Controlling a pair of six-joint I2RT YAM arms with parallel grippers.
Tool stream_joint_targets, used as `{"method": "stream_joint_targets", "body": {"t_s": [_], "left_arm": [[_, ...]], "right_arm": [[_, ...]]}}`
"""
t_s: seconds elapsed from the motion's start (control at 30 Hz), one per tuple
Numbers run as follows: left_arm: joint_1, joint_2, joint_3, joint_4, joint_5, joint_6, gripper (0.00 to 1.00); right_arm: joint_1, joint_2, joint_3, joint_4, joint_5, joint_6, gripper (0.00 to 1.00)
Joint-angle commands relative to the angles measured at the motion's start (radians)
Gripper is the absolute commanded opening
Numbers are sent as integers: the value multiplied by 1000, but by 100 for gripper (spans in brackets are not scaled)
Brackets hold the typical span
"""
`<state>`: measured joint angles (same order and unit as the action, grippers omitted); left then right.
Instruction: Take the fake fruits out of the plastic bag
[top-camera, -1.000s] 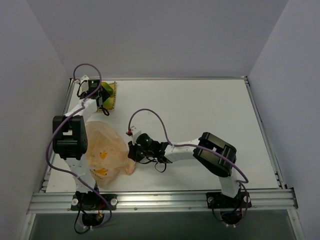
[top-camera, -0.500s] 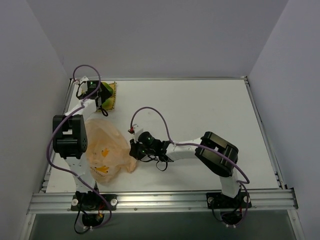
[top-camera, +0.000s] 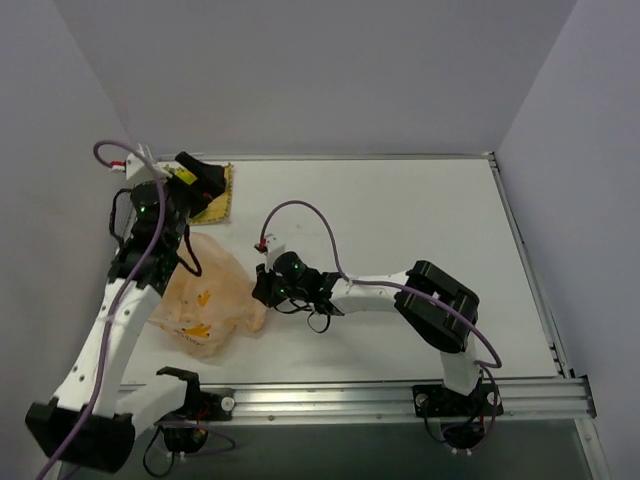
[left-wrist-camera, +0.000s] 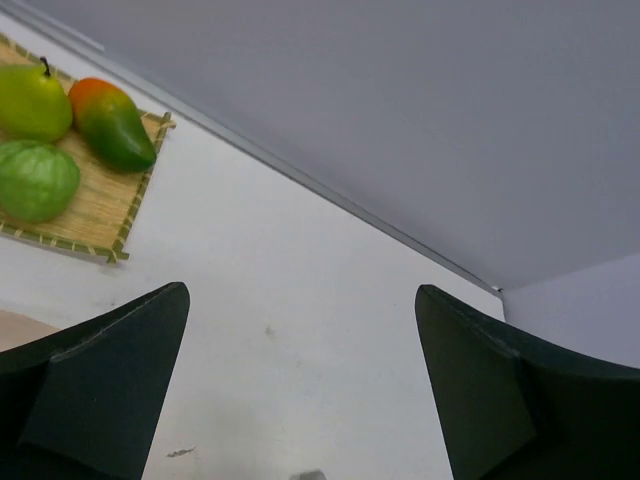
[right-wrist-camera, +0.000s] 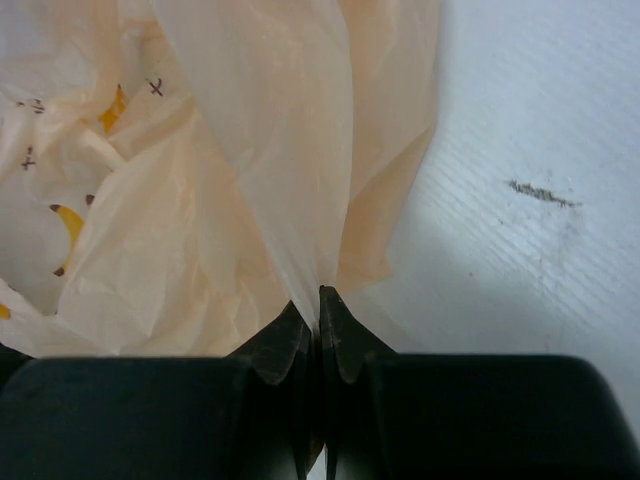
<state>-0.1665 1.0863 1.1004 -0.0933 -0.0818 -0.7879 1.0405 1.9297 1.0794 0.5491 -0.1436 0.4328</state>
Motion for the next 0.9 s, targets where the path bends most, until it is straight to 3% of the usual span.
{"method": "stream_joint_targets", "body": {"t_s": [0.0, 0.2, 0.27, 0.3, 0.33, 0.37, 0.43, 0.47, 0.67, 0.87], "left_arm": [[-5, -138, 48, -164, 34, 81, 94], [-8, -284, 70, -342, 56, 265, 94], [-8, -328, 58, -405, 57, 329, 94], [-8, -342, 52, -420, 56, 347, 94], [-8, -371, 44, -437, 56, 363, 94], [-8, -390, 21, -436, 56, 383, 94], [-8, -451, -13, -392, 65, 395, 94], [-8, -472, -28, -372, 76, 413, 94], [-22, -595, -143, -250, 159, 457, 94], [-47, -635, -177, -292, 177, 501, 94]], "right_arm": [[-8, 41, 74, 46, 29, 59, 0], [-11, 115, 172, 41, 67, 116, 1], [-13, 115, 201, 28, 81, 109, 11], [-14, 108, 208, 23, 85, 103, 27], [-17, 101, 217, 11, 93, 93, 35], [-26, 92, 221, 2, 99, 77, 58], [-33, 51, 229, -26, 113, 61, 80], [-37, 34, 232, -38, 118, 34, 99], [-36, -174, 168, -104, 226, -71, 100], [-36, -588, -70, -42, 452, -192, 100]]}}
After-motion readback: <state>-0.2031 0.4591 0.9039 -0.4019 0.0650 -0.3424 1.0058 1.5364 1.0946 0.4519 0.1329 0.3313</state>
